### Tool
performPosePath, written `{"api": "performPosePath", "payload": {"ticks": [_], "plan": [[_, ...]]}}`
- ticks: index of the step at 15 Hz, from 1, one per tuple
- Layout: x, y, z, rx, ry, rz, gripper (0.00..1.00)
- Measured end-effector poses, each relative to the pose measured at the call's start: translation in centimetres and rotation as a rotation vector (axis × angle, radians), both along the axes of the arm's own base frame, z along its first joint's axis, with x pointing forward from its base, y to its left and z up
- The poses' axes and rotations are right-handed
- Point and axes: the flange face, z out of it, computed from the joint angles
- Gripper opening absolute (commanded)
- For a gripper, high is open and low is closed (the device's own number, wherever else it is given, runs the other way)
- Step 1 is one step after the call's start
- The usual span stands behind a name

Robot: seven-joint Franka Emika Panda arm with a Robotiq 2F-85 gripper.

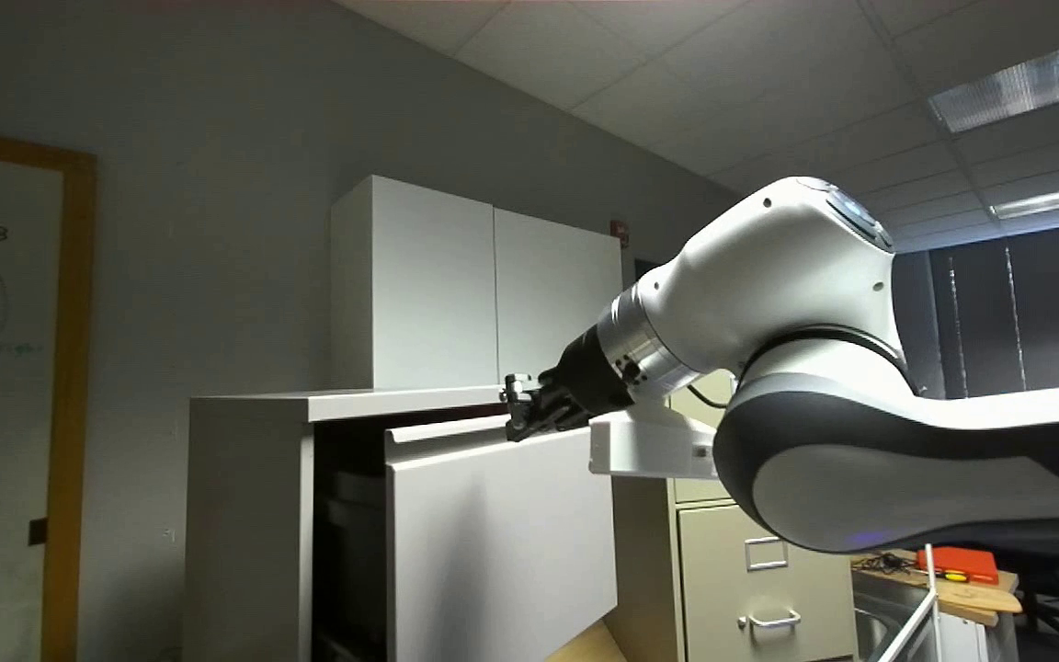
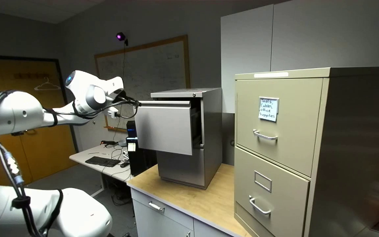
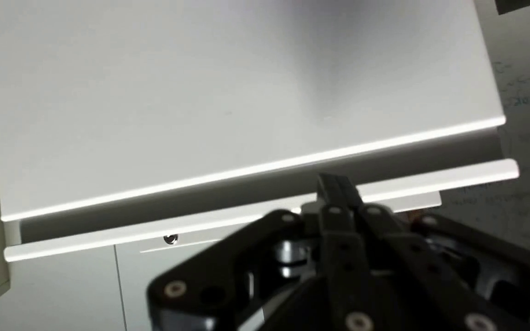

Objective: Close the open drawer

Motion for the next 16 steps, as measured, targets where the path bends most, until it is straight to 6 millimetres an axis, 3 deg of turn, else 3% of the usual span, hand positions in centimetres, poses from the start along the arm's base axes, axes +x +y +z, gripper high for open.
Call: {"api": "performPosePath", "payload": {"ticks": [6,16], "plan": [[3.7,-1.7,0.9,0.094,0.029,0.040,0.00],[10.0,-1.0,2.1,0.191,0.092,0.080,0.00]]}}
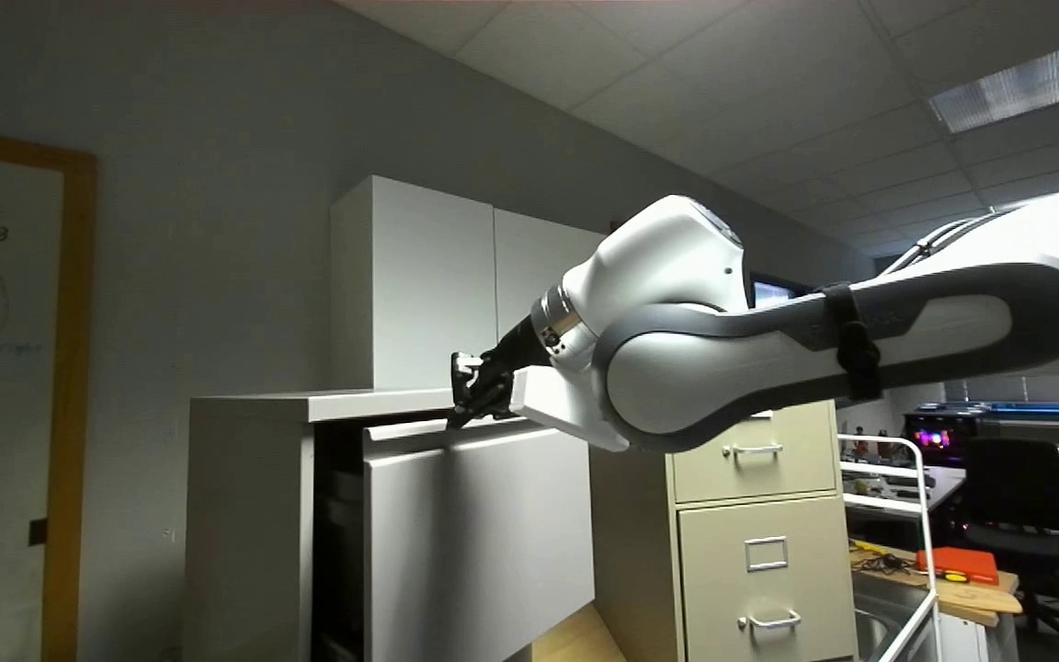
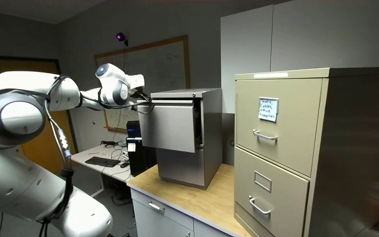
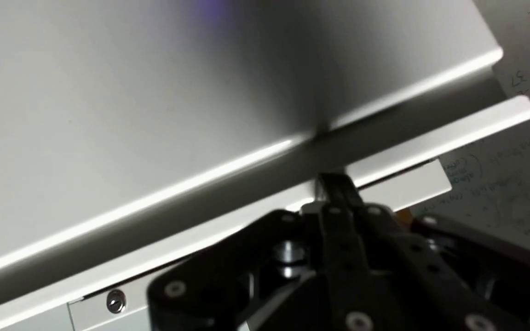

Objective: Close the open drawer

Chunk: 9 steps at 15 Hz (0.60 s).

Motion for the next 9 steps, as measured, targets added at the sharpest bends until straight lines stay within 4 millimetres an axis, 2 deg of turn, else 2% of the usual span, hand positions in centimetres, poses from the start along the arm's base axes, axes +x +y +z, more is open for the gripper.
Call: {"api": "performPosePath", "payload": {"ticks": [5,9], "plan": [[4.9,0.0,-0.3,0.044,0.042,0.007,0.00],[9.7,-0.4,-2.7,0.074,0.109,0.004,0.00]]}}
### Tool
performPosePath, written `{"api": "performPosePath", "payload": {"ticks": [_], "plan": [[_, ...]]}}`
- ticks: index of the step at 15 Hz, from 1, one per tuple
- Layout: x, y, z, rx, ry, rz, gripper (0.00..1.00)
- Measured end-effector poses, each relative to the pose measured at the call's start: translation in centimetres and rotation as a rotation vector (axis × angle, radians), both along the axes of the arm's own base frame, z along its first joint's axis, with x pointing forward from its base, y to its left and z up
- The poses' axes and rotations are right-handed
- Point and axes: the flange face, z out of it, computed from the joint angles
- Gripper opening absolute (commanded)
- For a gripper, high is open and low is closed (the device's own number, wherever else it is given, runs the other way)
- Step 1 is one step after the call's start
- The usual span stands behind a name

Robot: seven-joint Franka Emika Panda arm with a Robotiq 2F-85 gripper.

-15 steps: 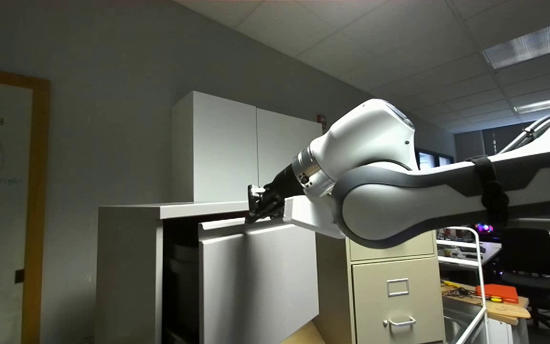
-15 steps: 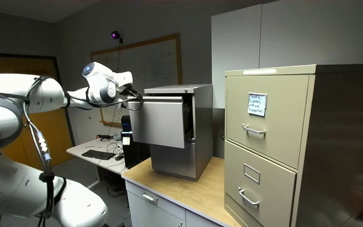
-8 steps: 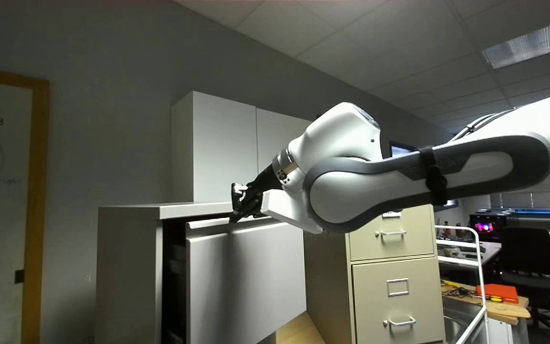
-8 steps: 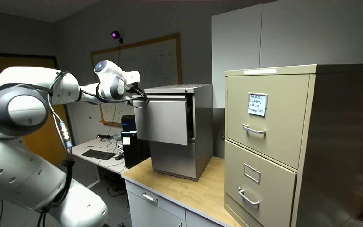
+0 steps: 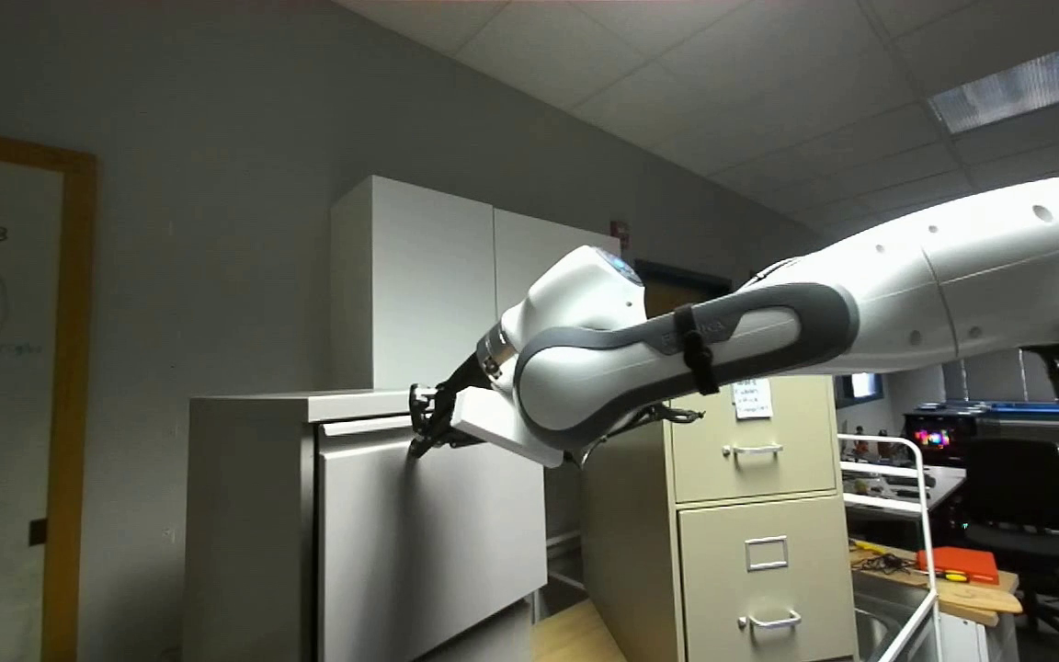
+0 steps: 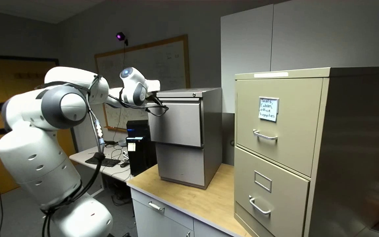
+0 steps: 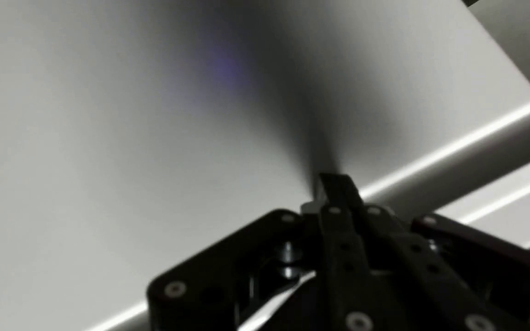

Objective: Close the open drawer

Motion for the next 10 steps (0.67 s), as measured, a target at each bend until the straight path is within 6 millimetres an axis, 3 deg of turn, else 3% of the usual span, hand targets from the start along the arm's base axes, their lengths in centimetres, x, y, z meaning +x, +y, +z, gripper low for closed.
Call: {"api": "performPosePath", "payload": {"ticks": [5,10], "plan": [[4.7,0.2,-1.8,0.015,0.061,0.008,0.00],[5.4,0.3,-0.9,0.003,0.126,0.006,0.00]]}}
